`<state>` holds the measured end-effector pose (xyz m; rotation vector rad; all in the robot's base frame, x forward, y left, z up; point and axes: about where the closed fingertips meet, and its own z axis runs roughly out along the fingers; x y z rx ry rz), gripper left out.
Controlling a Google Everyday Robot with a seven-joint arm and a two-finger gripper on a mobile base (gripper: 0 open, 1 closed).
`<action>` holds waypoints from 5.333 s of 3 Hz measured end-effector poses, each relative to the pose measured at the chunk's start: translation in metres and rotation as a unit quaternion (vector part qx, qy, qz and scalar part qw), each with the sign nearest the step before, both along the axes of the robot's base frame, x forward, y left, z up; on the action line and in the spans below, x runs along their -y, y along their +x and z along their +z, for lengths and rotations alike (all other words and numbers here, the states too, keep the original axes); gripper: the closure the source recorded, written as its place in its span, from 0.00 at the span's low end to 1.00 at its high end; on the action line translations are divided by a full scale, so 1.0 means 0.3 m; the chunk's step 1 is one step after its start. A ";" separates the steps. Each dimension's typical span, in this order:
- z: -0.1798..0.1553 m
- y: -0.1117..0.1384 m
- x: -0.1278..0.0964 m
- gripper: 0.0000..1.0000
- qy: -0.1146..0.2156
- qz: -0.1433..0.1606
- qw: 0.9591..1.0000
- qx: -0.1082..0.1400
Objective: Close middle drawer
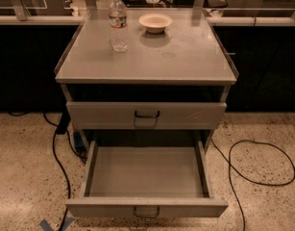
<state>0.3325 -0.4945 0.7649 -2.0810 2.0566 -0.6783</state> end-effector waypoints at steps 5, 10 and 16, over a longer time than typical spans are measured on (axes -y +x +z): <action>-0.212 -0.095 -0.192 0.00 0.091 0.004 0.993 -0.077; -0.341 -0.197 -0.401 0.00 0.210 -0.050 0.969 -0.123; -0.761 -0.213 -0.561 0.00 0.252 -0.040 0.952 -0.169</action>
Offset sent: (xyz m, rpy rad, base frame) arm -0.0279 0.0414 -0.0626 0.1112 0.1300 0.0101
